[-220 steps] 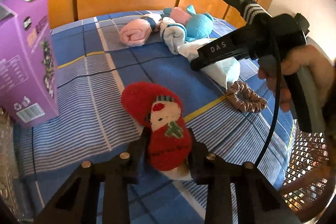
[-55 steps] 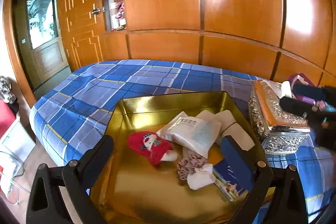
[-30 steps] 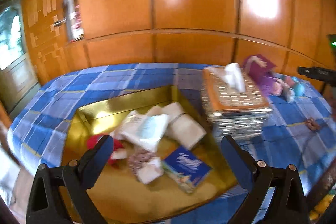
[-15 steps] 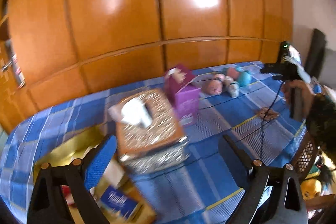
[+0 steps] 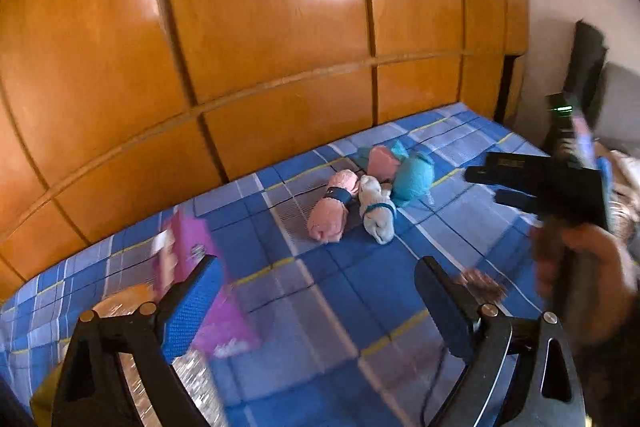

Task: Organize soft objects
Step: 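Move the left tool to the pink towel roll with blue band and grasp it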

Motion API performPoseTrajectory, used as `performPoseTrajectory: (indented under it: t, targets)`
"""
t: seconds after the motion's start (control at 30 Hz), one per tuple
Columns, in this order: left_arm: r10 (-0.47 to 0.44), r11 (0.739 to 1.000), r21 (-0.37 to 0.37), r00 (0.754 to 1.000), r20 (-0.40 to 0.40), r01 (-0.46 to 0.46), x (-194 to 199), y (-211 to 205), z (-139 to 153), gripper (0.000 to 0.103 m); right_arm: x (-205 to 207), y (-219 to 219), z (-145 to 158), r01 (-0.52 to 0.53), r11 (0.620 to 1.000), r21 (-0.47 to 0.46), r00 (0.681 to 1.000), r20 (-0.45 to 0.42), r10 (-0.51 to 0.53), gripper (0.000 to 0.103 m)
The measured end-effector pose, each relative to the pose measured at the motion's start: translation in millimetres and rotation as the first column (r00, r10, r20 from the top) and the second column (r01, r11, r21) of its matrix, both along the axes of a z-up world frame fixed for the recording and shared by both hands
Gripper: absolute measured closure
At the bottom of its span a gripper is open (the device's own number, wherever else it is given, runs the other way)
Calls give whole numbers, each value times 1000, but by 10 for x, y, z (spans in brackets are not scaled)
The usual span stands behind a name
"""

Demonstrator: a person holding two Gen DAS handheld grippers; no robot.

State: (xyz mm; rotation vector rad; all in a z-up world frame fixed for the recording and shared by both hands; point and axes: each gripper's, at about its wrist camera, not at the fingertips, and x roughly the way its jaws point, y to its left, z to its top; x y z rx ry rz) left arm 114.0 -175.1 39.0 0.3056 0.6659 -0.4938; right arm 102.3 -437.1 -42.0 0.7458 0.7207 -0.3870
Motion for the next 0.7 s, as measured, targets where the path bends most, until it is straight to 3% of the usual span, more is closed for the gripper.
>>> performPoseTrajectory:
  t: [0.13, 0.27, 0.4, 0.5, 0.7]
  targets:
    - [44, 997, 61, 998, -37, -42, 465, -339, -310, 20, 20, 4, -20, -21, 999, 39, 1000, 11, 20, 41]
    - [126, 990, 73, 987, -102, -119, 935, -507, -618, 30, 36, 2, -42, -60, 994, 92, 997, 42, 57, 41]
    - [146, 985, 108, 981, -130, -132, 1230, -665, -858, 30, 51, 4, -56, -86, 989, 120, 995, 56, 80, 41]
    - [122, 982, 162, 985, -121, -101, 1487, -861, -1026, 29, 67, 7, -80, -118, 980, 163, 991, 76, 107, 41]
    - [59, 979, 201, 984, -166, -25, 1781, -1133, -1265, 26, 46, -40, -127, -116, 968, 222, 991, 98, 96, 41]
